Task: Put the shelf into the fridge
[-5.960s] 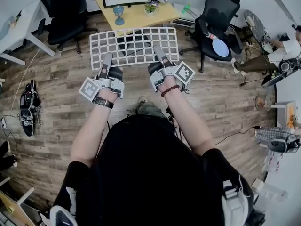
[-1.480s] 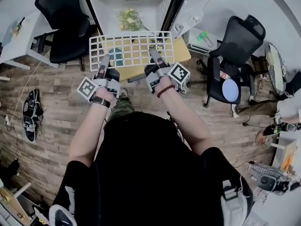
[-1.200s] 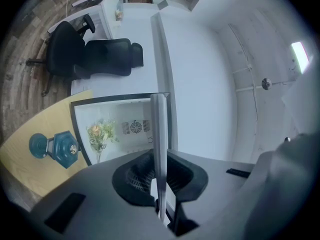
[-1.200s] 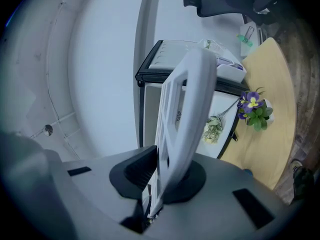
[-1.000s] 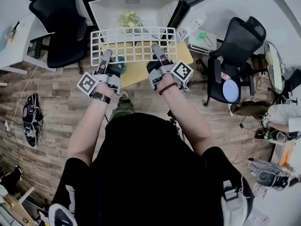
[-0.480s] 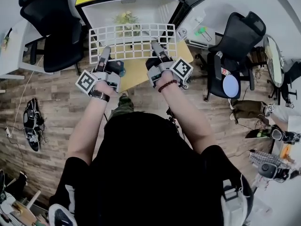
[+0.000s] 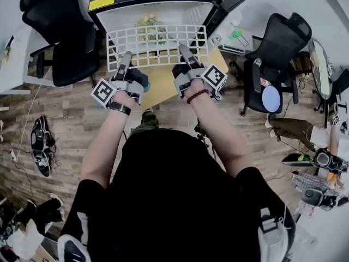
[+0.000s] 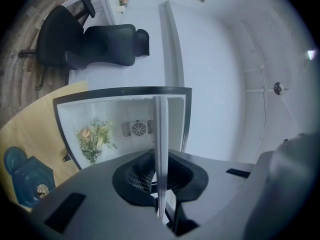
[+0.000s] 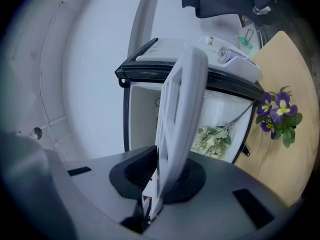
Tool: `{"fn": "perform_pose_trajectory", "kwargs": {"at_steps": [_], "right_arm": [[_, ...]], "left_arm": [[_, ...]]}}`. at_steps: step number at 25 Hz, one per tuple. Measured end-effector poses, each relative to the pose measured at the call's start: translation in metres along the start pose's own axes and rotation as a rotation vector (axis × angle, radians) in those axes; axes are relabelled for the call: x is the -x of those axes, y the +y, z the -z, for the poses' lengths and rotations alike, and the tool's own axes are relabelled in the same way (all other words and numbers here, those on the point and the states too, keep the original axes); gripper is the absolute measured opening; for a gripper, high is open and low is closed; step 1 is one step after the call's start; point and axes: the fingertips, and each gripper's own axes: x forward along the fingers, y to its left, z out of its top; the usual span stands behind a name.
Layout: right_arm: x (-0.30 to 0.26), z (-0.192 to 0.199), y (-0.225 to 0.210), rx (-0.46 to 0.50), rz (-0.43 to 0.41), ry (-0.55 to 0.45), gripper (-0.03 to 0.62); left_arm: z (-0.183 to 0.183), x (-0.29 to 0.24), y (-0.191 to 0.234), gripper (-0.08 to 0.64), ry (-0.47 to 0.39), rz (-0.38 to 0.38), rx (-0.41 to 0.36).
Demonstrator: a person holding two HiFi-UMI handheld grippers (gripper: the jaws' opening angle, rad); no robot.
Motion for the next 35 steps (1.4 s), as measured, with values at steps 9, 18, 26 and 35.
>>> {"fn": "perform_pose_trajectory", "kwargs": {"at_steps": [9,18,26,35], "right_arm": [[-0.012,-0.004,-0.005,0.002,0.013,-0.023,0.044],[-0.017,-0.006,-0.009,0.001,0.029,-0.031,0.044],[-0.026,-0.007,-0.013,-0.015,0.035,-0.028,0.044],[-0.032,-0.01,-0.016,-0.021,0.029,-0.027,0.044]], "left_arm": [[-0.008,-0.014,0.007,0.031,0.007,0.001,0.02],[-0.011,-0.02,0.017,0.031,0.011,-0.018,0.044],[-0.016,-0.023,0.022,0.031,0.014,-0.031,0.05],[-0.016,-0.027,0.022,0.031,0.023,-0.032,0.057]]}}
